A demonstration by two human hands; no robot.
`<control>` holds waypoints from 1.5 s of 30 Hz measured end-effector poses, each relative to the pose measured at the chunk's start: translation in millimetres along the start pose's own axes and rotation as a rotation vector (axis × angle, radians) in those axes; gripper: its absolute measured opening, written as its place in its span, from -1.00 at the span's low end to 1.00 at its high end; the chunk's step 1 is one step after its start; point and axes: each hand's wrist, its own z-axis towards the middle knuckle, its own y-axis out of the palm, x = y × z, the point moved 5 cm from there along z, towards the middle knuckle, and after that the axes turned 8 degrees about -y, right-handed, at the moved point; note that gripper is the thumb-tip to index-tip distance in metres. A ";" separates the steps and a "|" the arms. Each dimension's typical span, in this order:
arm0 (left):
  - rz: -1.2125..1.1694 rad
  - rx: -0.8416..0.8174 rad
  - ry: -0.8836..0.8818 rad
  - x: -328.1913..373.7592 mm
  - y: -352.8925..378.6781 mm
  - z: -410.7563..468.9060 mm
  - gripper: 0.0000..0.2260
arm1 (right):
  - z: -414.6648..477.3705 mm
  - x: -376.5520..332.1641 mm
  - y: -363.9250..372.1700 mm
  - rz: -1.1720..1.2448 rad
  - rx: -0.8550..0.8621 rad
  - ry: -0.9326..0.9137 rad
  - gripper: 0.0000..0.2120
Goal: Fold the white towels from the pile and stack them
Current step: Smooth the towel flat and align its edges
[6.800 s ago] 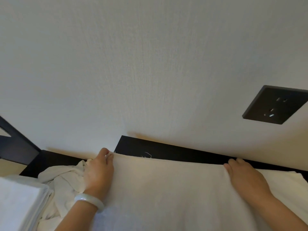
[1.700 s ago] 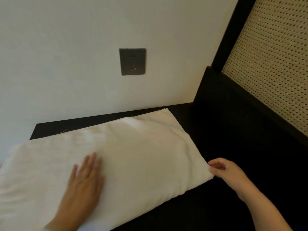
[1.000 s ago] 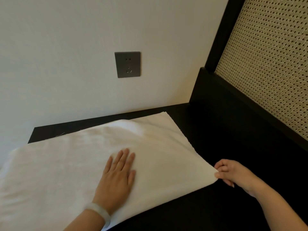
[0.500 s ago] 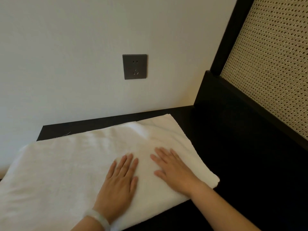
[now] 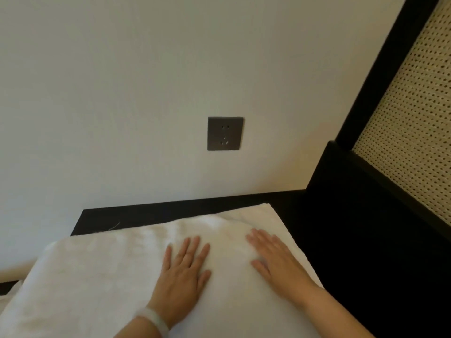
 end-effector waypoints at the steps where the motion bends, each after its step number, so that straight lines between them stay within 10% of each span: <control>1: -0.005 0.001 -0.015 -6.5 4.8 10.0 -0.42 | 3.8 5.0 8.8 0.000 -0.054 -0.012 -0.44; 7: 0.007 -0.019 -0.060 -13.7 0.7 35.6 -0.46 | 36.7 70.2 -20.4 0.133 0.315 0.407 -0.71; 14: 0.018 0.055 -0.081 -14.1 2.3 38.2 -0.36 | 96.4 101.3 -18.8 0.392 0.060 0.770 -0.49; 19: 0.015 0.062 -0.086 -13.8 6.6 41.5 -0.39 | 96.8 125.6 -28.7 0.539 0.061 0.702 -0.86; 25: 0.023 -0.070 -0.106 -10.4 11.9 40.9 -0.39 | 94.0 86.8 -38.9 0.093 0.182 0.382 -0.77; 29: -0.023 -0.078 -0.106 -11.9 4.9 38.1 -0.40 | 79.5 39.2 -34.4 0.384 -0.082 0.280 -0.74; 34: -0.348 0.131 -0.097 -12.3 -22.4 33.6 -0.41 | 46.0 -21.8 -64.0 0.250 -0.068 -0.072 -0.83; 38: -0.419 0.177 0.081 17.3 -49.4 17.8 -0.55 | 1.7 -60.1 -37.1 0.200 -0.430 -0.415 -0.76; 45: -0.440 0.026 0.147 16.0 -17.8 8.7 -0.59 | -8.3 -3.2 -39.9 0.276 -0.077 0.173 -0.71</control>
